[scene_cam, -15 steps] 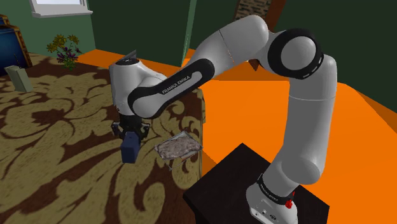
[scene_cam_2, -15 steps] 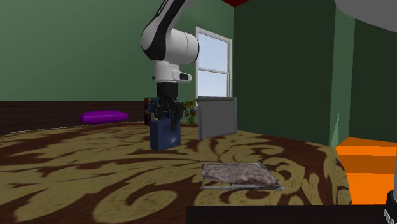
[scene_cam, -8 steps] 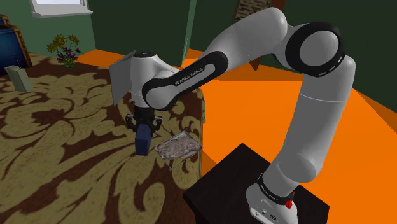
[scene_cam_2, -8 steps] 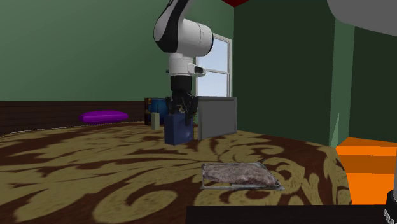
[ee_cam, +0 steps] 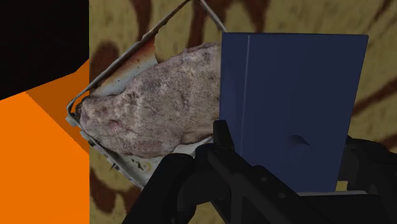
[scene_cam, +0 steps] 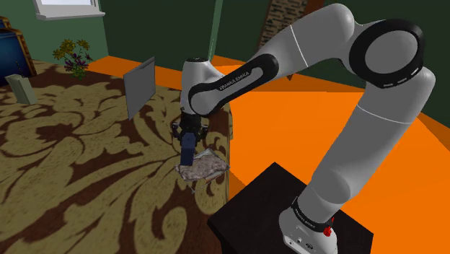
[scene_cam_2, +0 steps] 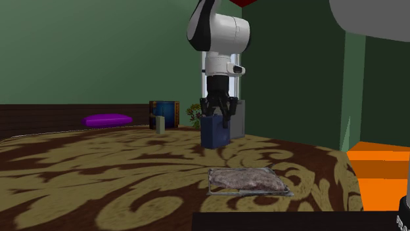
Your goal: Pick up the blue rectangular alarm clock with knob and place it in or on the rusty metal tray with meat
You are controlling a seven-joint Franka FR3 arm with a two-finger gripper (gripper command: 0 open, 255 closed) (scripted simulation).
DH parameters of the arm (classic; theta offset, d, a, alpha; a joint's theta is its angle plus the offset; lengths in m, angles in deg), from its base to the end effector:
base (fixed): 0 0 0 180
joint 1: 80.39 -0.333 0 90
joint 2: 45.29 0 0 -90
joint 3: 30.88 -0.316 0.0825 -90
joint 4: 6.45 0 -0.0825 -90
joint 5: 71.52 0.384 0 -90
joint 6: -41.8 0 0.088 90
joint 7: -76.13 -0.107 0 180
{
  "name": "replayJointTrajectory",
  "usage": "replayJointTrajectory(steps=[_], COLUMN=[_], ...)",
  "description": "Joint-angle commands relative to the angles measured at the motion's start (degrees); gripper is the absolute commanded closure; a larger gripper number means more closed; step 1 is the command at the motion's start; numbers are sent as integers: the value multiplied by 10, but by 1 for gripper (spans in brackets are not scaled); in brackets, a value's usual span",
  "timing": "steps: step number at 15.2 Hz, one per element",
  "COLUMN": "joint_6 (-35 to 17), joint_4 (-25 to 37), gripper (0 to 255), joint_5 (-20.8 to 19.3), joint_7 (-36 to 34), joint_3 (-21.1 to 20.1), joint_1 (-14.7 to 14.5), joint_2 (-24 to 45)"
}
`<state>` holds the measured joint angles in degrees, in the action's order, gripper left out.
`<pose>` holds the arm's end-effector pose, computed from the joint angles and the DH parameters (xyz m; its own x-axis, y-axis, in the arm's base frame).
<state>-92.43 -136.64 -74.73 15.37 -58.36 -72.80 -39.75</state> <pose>0.4942 0.1775 0.3186 0.7803 -0.6253 -0.0114 -0.6252 -0.7804 0.0101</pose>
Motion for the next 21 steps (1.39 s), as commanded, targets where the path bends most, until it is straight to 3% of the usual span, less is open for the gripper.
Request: replayJointTrajectory(steps=[1,7,21], joint_6=[-4,-7,-116], joint_4=[-21,-70,-92], gripper=[255,255,255], joint_5=[13,42,-20], joint_7=[36,132,87], joint_3=[10,45,53], joint_1=[17,56,53], joint_2=[-20,-71,25])
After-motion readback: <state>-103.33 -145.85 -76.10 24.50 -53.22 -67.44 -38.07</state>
